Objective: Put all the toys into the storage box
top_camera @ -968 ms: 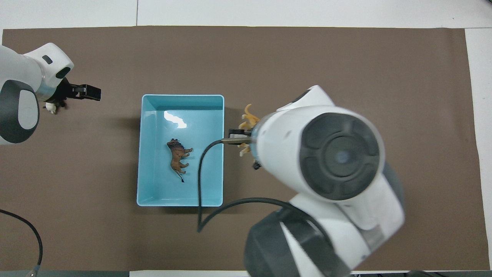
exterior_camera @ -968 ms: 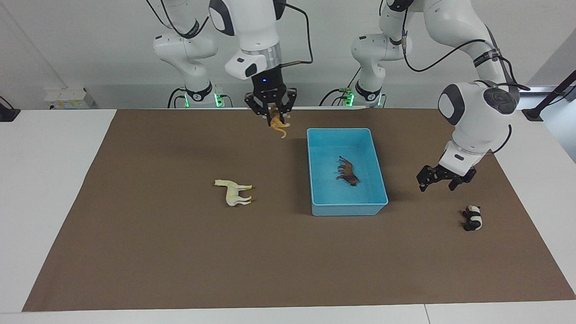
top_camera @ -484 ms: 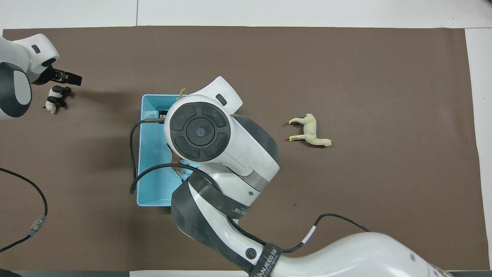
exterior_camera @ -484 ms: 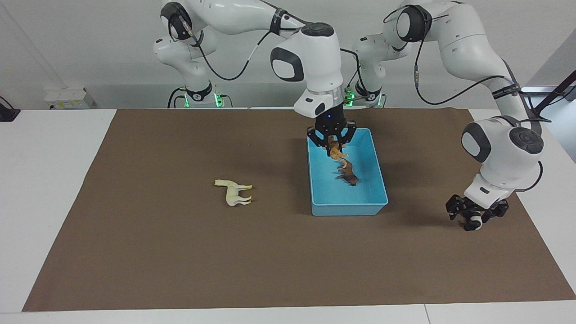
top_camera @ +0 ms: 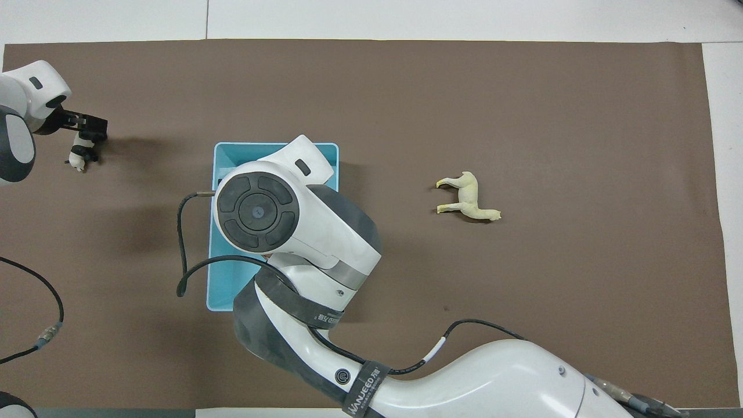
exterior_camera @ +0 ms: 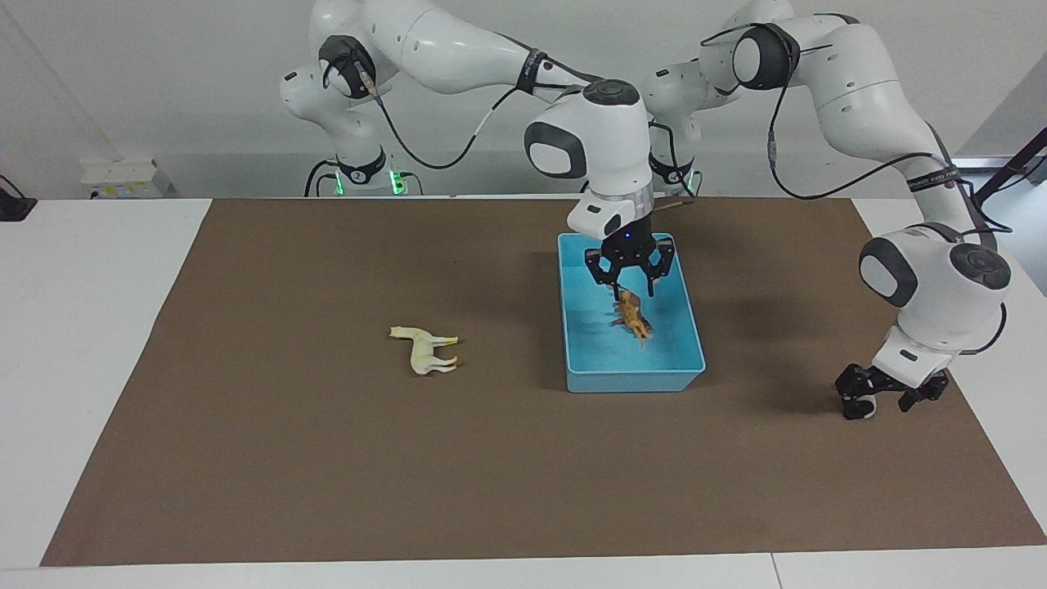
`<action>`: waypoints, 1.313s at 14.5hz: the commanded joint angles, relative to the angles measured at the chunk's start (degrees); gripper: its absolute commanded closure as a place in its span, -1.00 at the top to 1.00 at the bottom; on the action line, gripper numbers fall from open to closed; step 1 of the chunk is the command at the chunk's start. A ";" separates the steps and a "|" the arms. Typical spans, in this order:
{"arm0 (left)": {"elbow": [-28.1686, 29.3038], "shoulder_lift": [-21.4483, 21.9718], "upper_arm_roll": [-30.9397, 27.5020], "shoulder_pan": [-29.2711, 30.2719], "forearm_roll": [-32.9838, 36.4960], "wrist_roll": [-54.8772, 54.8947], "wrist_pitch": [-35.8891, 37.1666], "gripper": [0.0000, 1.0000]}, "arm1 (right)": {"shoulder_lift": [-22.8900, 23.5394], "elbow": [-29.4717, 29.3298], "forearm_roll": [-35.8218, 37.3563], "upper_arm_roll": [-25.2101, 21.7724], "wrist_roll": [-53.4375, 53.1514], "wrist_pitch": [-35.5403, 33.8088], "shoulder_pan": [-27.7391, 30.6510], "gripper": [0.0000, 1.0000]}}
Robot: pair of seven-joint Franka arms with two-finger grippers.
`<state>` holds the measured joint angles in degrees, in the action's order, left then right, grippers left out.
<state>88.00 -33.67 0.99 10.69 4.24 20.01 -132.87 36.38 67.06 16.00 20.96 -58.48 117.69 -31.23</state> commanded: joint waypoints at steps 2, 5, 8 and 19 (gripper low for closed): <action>5.77 0.27 0.32 0.99 -0.81 0.21 -7.21 1.00 | -2.79 -0.88 0.70 -0.39 -1.90 -10.89 0.90 1.00; 5.95 0.36 0.24 1.00 -0.81 0.03 -7.05 1.00 | -4.91 0.08 1.49 -0.57 1.94 -16.26 7.48 1.00; 7.45 0.97 0.06 1.43 -0.46 0.20 -7.22 0.93 | -5.52 3.15 1.58 -0.57 12.13 -15.66 14.68 1.00; 5.27 1.15 -0.29 0.91 -1.16 -1.10 -0.75 -0.92 | -17.57 43.41 1.84 -0.75 24.98 11.24 30.44 1.00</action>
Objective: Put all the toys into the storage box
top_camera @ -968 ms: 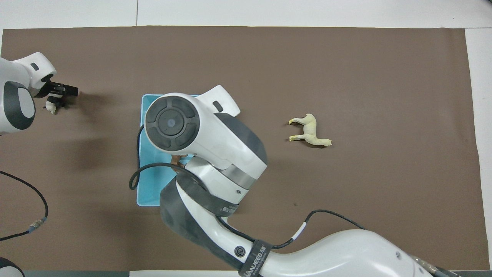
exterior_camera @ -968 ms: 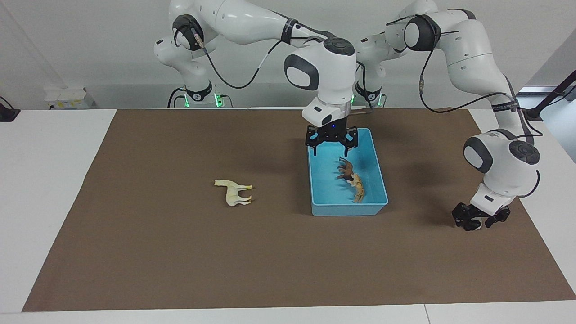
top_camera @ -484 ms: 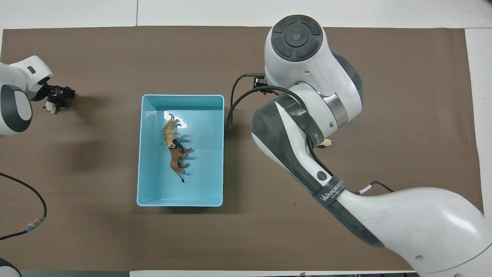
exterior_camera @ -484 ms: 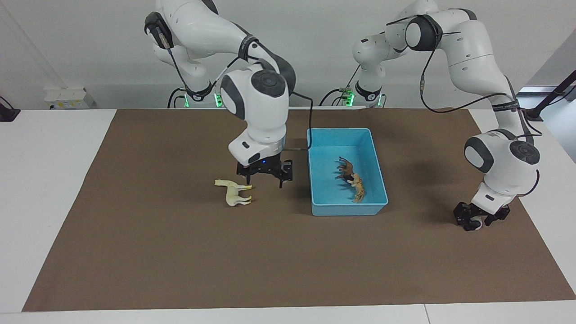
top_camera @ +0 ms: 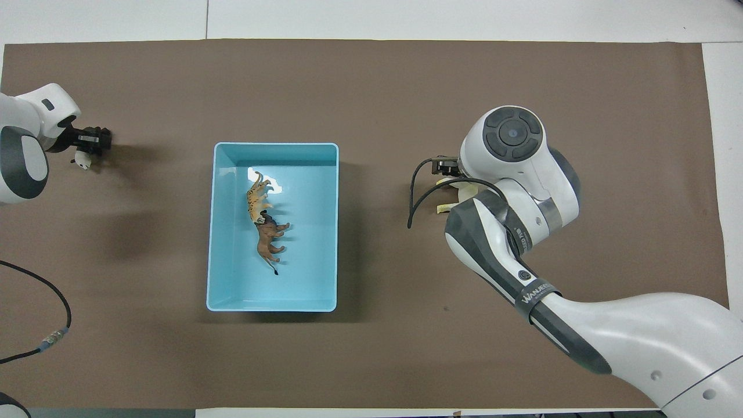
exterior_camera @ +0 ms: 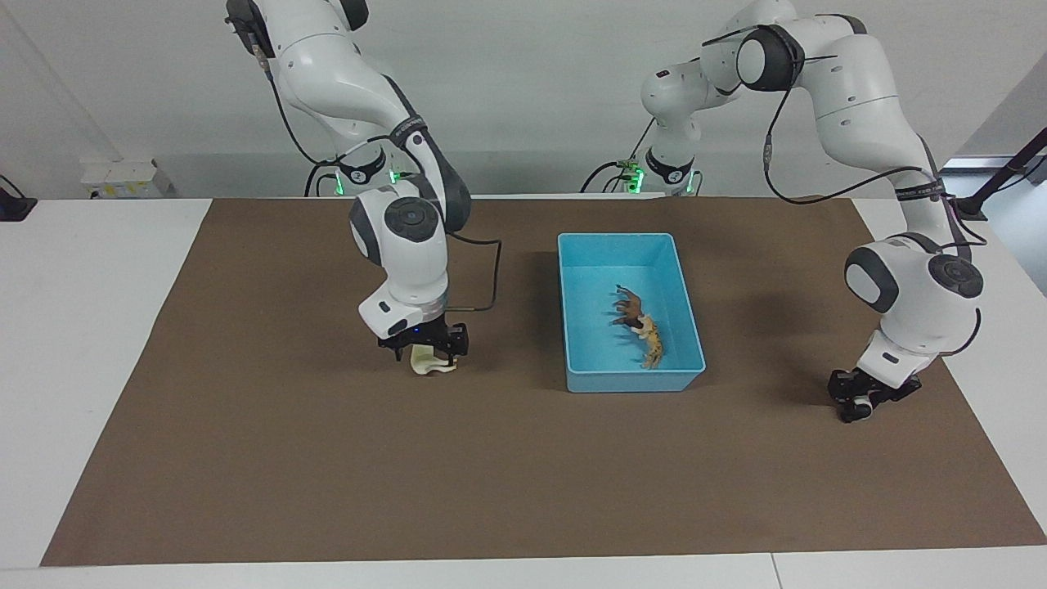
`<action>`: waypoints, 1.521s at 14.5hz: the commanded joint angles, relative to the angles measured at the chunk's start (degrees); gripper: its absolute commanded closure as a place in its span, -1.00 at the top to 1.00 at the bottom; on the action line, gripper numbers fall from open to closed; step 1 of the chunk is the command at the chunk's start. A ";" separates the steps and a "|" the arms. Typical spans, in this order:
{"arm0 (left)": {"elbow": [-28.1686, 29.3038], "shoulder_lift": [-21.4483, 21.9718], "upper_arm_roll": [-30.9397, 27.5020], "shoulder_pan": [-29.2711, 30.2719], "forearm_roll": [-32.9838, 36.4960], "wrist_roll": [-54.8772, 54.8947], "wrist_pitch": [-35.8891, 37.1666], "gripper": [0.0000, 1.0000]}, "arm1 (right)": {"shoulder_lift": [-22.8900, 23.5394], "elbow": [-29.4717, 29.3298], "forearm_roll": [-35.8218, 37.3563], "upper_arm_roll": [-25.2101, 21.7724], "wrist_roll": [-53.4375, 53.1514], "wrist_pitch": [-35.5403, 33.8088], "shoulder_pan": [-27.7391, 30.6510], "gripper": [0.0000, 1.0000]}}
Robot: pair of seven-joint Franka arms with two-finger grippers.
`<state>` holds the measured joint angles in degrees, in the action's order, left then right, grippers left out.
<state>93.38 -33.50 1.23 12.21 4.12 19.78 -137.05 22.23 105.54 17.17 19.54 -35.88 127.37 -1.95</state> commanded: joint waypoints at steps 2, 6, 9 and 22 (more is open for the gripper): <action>-7.47 0.10 -0.35 -3.14 -1.04 -7.62 12.28 -0.99 | -3.95 6.08 0.67 0.68 3.53 1.83 1.15 1.00; -13.48 3.68 0.27 -11.32 -3.05 -25.45 26.98 -0.98 | -3.95 9.24 0.67 0.59 6.69 5.67 1.85 1.00; -10.86 10.80 0.27 -17.82 -6.66 -37.05 34.28 -0.98 | -4.13 11.35 0.67 0.68 8.79 7.89 3.09 1.00; 12.62 25.32 -0.08 -26.72 -9.13 -50.72 28.41 1.00 | -4.48 15.50 0.50 0.76 8.81 15.11 3.44 -1.00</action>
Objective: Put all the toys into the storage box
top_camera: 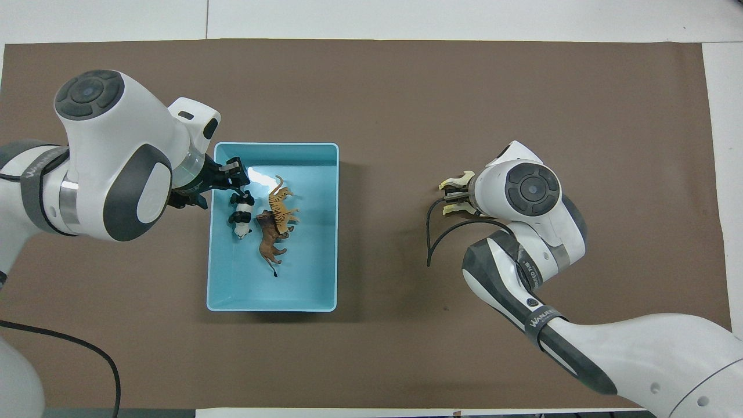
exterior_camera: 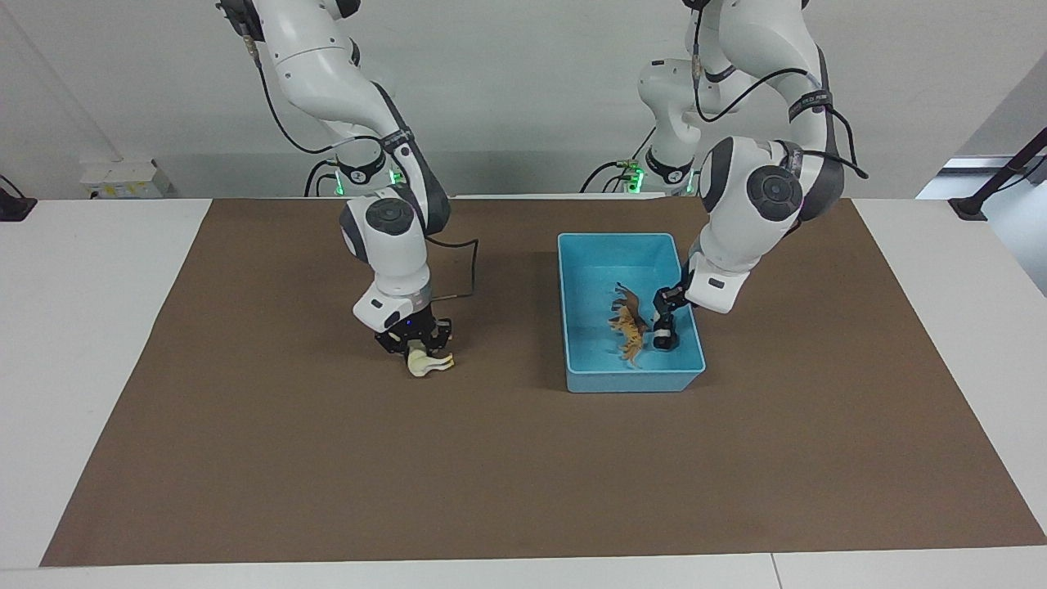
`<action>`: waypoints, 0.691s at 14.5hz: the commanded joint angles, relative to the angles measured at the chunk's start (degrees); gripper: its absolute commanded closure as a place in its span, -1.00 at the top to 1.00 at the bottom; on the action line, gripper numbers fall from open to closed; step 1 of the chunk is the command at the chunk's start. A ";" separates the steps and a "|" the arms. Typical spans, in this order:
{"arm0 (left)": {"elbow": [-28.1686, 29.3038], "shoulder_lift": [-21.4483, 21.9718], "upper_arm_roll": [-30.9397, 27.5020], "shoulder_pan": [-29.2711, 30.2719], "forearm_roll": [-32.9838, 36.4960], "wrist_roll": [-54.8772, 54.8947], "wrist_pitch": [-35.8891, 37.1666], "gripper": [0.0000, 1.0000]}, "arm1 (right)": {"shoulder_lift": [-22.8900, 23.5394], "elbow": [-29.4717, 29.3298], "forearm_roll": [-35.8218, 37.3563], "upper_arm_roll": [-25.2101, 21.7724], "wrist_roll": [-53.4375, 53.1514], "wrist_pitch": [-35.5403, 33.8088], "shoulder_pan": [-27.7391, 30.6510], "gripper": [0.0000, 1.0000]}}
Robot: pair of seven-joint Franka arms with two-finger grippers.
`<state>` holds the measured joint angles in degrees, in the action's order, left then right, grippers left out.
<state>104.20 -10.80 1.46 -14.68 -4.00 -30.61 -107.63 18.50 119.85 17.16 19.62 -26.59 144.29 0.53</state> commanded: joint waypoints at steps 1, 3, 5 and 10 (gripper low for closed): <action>0.66 2.88 -0.49 0.18 -0.92 -0.33 -0.57 1.00 | -0.84 -1.00 0.42 0.68 -0.57 -4.52 0.44 -1.00; -1.19 3.41 -1.10 0.44 -0.49 0.37 1.10 1.00 | -0.92 -9.49 -0.28 1.82 -2.67 -15.30 0.00 -1.00; -4.26 4.37 -1.37 2.63 -0.39 1.42 5.21 1.00 | -0.84 -21.26 -2.47 3.93 -4.78 -28.74 -2.27 -1.00; -4.18 12.80 -1.55 6.59 2.15 21.35 14.36 1.00 | 1.96 -42.12 -11.70 3.85 -17.05 -40.94 -13.07 -1.00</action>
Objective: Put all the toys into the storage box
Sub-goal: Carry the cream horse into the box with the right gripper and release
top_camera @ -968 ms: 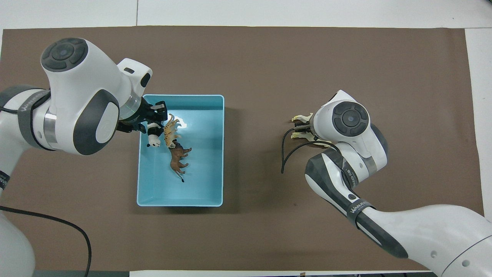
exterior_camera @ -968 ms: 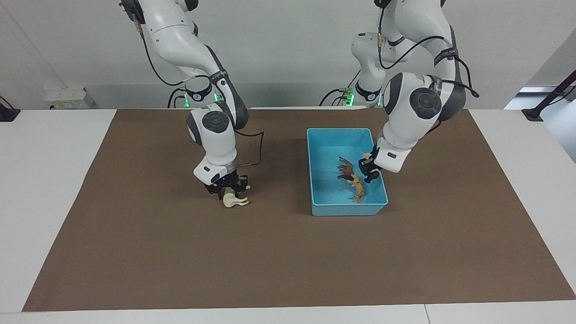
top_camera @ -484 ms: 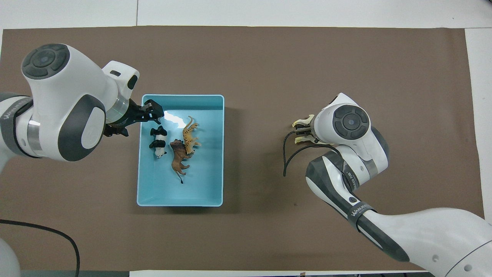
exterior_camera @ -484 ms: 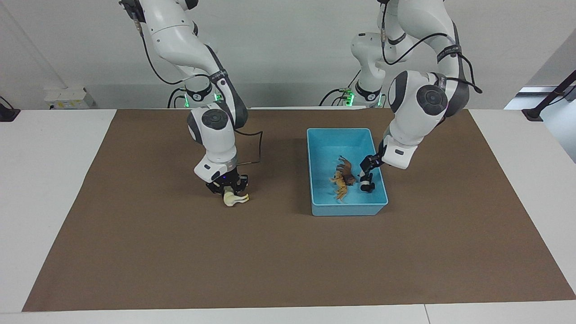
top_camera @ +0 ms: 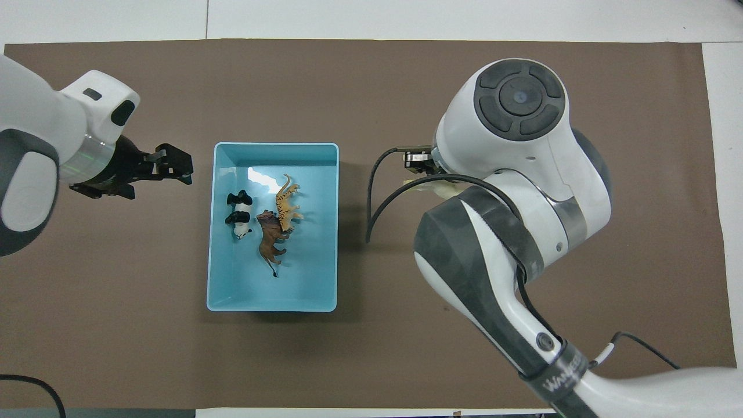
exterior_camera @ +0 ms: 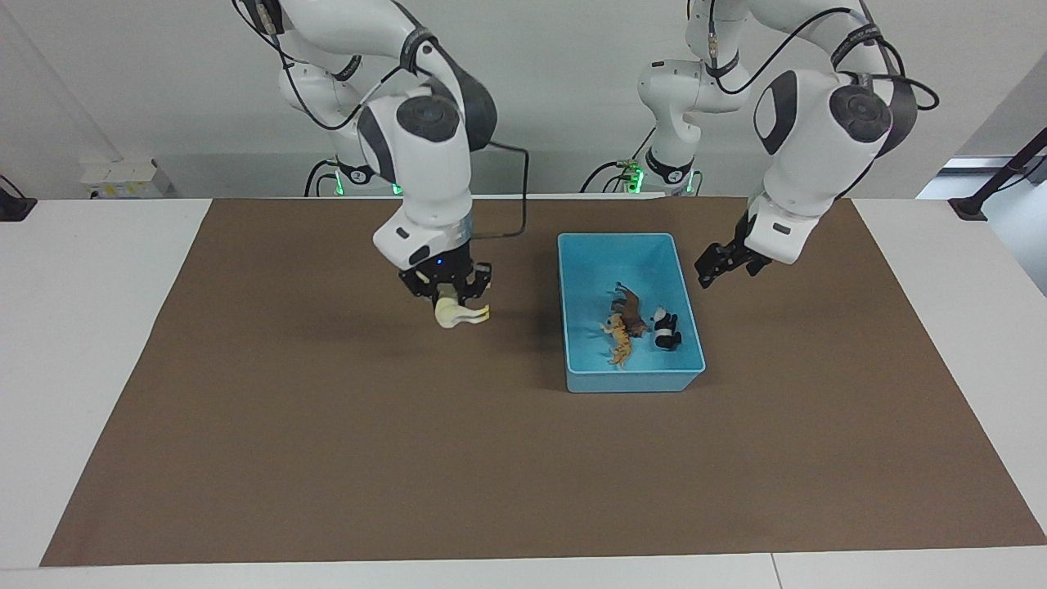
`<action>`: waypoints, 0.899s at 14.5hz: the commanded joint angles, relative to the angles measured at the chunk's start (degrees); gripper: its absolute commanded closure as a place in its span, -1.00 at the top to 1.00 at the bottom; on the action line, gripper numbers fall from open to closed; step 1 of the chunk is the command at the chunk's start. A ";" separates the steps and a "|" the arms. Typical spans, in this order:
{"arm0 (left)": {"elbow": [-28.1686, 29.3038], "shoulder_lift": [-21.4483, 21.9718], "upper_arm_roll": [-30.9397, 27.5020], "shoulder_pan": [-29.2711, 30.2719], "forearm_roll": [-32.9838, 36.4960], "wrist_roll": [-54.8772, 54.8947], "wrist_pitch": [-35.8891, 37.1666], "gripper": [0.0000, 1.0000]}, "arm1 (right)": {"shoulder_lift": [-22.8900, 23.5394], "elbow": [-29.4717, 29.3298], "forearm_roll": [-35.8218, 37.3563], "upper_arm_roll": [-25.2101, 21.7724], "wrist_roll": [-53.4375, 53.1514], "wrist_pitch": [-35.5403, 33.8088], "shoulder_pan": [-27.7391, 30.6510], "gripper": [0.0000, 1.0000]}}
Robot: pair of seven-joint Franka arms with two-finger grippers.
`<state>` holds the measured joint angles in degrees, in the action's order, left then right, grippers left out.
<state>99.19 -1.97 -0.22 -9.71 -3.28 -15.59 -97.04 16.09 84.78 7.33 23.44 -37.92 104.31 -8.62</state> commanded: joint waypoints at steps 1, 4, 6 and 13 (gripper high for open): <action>0.57 5.12 0.05 2.23 1.95 10.10 6.40 1.00 | 5.61 -8.56 -2.14 0.03 -11.33 3.57 -7.60 -1.00; -1.45 4.52 0.14 2.94 6.09 16.80 4.85 1.00 | 7.28 -8.32 -3.64 0.03 -18.33 16.86 -13.69 -1.00; -2.06 4.08 0.49 4.60 5.65 17.08 5.37 1.00 | 10.26 -8.40 -3.38 0.03 -19.38 21.62 -16.59 -1.00; -5.68 1.00 0.31 4.78 4.60 17.26 9.68 1.00 | 14.59 -8.49 0.76 -0.94 -29.04 25.07 -22.05 1.00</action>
<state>94.25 -0.65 -0.27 -5.64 1.54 0.61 -88.99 30.61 78.08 7.07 22.76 -64.31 131.42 -30.55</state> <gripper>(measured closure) 0.000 0.441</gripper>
